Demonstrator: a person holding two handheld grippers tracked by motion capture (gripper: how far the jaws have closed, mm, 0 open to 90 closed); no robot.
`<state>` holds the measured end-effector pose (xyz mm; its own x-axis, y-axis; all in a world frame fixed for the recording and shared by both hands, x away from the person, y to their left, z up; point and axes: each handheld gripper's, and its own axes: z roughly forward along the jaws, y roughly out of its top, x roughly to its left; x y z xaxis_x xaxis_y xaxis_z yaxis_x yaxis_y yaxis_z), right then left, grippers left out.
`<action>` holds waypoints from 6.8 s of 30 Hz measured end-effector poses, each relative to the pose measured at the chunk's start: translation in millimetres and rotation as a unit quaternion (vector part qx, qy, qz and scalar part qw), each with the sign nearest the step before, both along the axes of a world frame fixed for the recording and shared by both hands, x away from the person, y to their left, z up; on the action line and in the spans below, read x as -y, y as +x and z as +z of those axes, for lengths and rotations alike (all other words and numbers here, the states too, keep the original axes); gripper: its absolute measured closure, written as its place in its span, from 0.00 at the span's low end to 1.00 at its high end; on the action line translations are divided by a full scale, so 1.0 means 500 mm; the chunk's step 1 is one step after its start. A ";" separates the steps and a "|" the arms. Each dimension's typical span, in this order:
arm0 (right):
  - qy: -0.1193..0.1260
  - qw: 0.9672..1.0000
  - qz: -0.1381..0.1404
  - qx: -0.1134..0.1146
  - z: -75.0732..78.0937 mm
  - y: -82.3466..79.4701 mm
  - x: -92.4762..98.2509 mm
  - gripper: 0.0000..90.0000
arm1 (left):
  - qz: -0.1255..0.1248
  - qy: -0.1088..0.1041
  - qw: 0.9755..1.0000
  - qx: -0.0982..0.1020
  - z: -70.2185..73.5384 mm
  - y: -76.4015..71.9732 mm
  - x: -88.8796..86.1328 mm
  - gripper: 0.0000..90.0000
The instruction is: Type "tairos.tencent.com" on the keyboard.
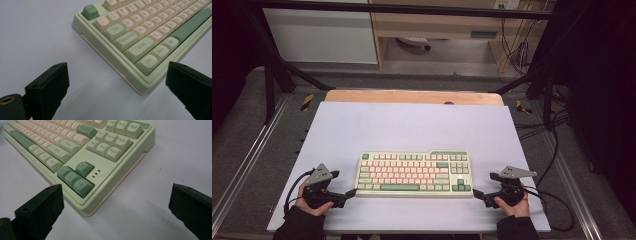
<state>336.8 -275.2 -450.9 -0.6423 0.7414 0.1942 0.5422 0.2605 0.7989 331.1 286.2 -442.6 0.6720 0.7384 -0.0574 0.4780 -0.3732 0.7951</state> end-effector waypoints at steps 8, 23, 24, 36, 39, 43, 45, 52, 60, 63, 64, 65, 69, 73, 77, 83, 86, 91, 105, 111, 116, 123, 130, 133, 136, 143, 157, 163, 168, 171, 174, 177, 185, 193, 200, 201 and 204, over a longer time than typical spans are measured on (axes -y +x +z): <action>0.000 1.000 0.002 -0.002 0.000 -0.001 -0.001 0.00 | -0.005 0.003 1.000 0.001 0.002 -0.001 0.005 0.05; -0.005 1.000 0.003 -0.004 -0.002 0.000 -0.002 0.00 | 0.004 0.000 1.000 0.003 0.018 0.000 0.027 0.06; -0.005 1.000 0.004 -0.004 -0.002 0.000 -0.002 0.00 | 0.004 0.001 1.000 0.002 0.019 0.000 0.029 0.06; -0.008 1.000 0.002 -0.006 -0.002 0.000 -0.003 0.00 | 0.010 -0.017 1.000 0.003 0.035 0.001 0.047 0.14; -0.009 1.000 0.002 -0.006 -0.002 0.000 -0.003 0.00 | 0.010 -0.014 1.000 0.004 0.043 0.003 0.055 0.17; -0.007 1.000 0.002 -0.008 -0.002 -0.001 -0.004 0.00 | 0.011 -0.016 1.000 0.008 0.049 0.004 0.064 0.25; -0.007 1.000 0.002 -0.008 -0.002 -0.001 -0.004 0.00 | 0.011 -0.011 1.000 0.009 0.050 0.004 0.070 0.30; -0.013 1.000 0.003 -0.006 -0.003 0.000 -0.004 0.00 | 0.008 -0.009 1.000 0.005 0.056 0.008 0.092 0.45; -0.013 1.000 0.003 -0.005 -0.003 -0.001 -0.004 0.00 | 0.011 -0.011 1.000 0.001 0.064 0.013 0.108 0.64; -0.013 1.000 0.003 -0.006 -0.003 -0.001 -0.003 0.00 | 0.012 -0.015 1.000 0.001 0.069 0.015 0.113 0.72; -0.013 1.000 0.003 -0.006 -0.003 -0.001 -0.004 0.00 | 0.011 -0.018 1.000 0.000 0.073 0.017 0.118 0.74; -0.013 1.000 0.003 -0.006 -0.003 -0.001 -0.004 0.00 | 0.011 -0.018 1.000 0.000 0.073 0.017 0.118 0.76; -0.013 1.000 0.003 -0.007 -0.002 -0.001 -0.004 0.00 | 0.006 -0.021 1.000 0.000 0.080 0.024 0.135 0.85; -0.013 1.000 0.004 -0.006 -0.002 -0.001 -0.003 0.00 | -0.009 -0.021 1.000 -0.003 0.083 0.034 0.160 0.94; -0.012 1.000 0.003 -0.009 -0.003 -0.001 -0.004 0.00 | -0.016 -0.019 1.000 -0.005 0.083 0.039 0.176 1.00; -0.012 1.000 0.004 -0.009 -0.003 -0.001 -0.004 0.00 | -0.034 -0.015 0.999 -0.013 0.084 0.053 0.211 1.00; -0.012 1.000 0.005 -0.007 -0.003 -0.001 -0.004 0.00 | -0.038 -0.006 0.999 -0.016 0.082 0.061 0.227 1.00; -0.012 1.000 0.005 -0.007 -0.003 -0.001 -0.004 0.00 | -0.037 0.000 0.999 -0.019 0.077 0.072 0.244 1.00; -0.013 1.000 0.007 -0.008 -0.004 0.000 -0.005 0.00 | -0.021 0.014 0.999 -0.026 0.042 0.105 0.270 1.00; -0.015 1.000 0.007 -0.010 -0.004 0.000 -0.005 0.00 | -0.019 0.015 0.999 -0.024 0.035 0.108 0.275 1.00; -0.014 1.000 0.007 -0.009 -0.004 0.000 -0.005 0.00 | -0.019 0.017 0.999 -0.024 0.033 0.109 0.276 1.00; -0.015 1.000 0.007 -0.011 -0.004 0.000 -0.005 0.00 | -0.021 0.018 0.999 -0.025 0.027 0.108 0.280 1.00; -0.016 1.000 0.008 -0.013 -0.004 0.000 -0.005 0.00 | -0.026 0.012 0.999 -0.024 0.031 0.103 0.278 1.00; -0.016 1.000 0.008 -0.013 -0.004 0.000 -0.005 0.00 | -0.031 0.012 0.999 -0.024 0.037 0.096 0.275 1.00; -0.016 1.000 0.008 -0.013 -0.004 0.000 -0.005 0.00 | -0.033 0.013 0.999 -0.024 0.040 0.093 0.273 1.00; -0.017 1.000 0.008 -0.013 -0.004 0.000 -0.005 0.00 | -0.042 0.008 0.999 -0.019 0.056 0.077 0.260 1.00; -0.015 1.000 0.008 -0.012 -0.004 0.000 -0.005 0.00 | -0.037 0.006 0.999 -0.016 0.065 0.055 0.216 1.00; -0.015 1.000 0.008 -0.011 -0.004 -0.001 -0.005 0.00 | -0.026 0.003 1.000 -0.014 0.067 0.047 0.189 1.00; -0.017 1.000 0.009 -0.013 -0.005 0.000 -0.005 0.00 | -0.014 0.001 1.000 -0.017 0.061 0.040 0.162 1.00; -0.017 1.000 0.009 -0.013 -0.006 0.000 -0.006 0.00 | -0.007 -0.001 1.000 -0.018 0.060 0.040 0.150 1.00; -0.017 1.000 0.009 -0.014 -0.006 0.000 -0.007 0.00 | -0.003 0.000 1.000 -0.018 0.057 0.044 0.145 1.00; -0.017 1.000 0.010 -0.013 -0.005 0.000 -0.005 0.00 | -0.002 0.001 1.000 -0.021 0.050 0.047 0.146 1.00; -0.016 1.000 0.009 -0.014 -0.006 0.000 -0.007 0.00 | 0.003 0.011 1.000 -0.026 0.037 0.053 0.145 1.00; -0.017 1.000 0.009 -0.014 -0.006 0.000 -0.007 0.01 | 0.004 0.017 1.000 -0.025 0.031 0.055 0.148 1.00; -0.016 1.000 0.008 -0.015 -0.005 0.000 -0.007 0.01 | 0.003 0.020 0.999 -0.026 0.025 0.055 0.150 1.00; -0.016 1.000 0.008 -0.014 -0.005 0.000 -0.007 0.01 | 0.003 0.021 0.999 -0.026 0.025 0.055 0.150 1.00; -0.016 1.000 0.008 -0.015 -0.005 -0.001 -0.007 0.01 | 0.003 0.018 1.000 -0.025 0.028 0.054 0.149 1.00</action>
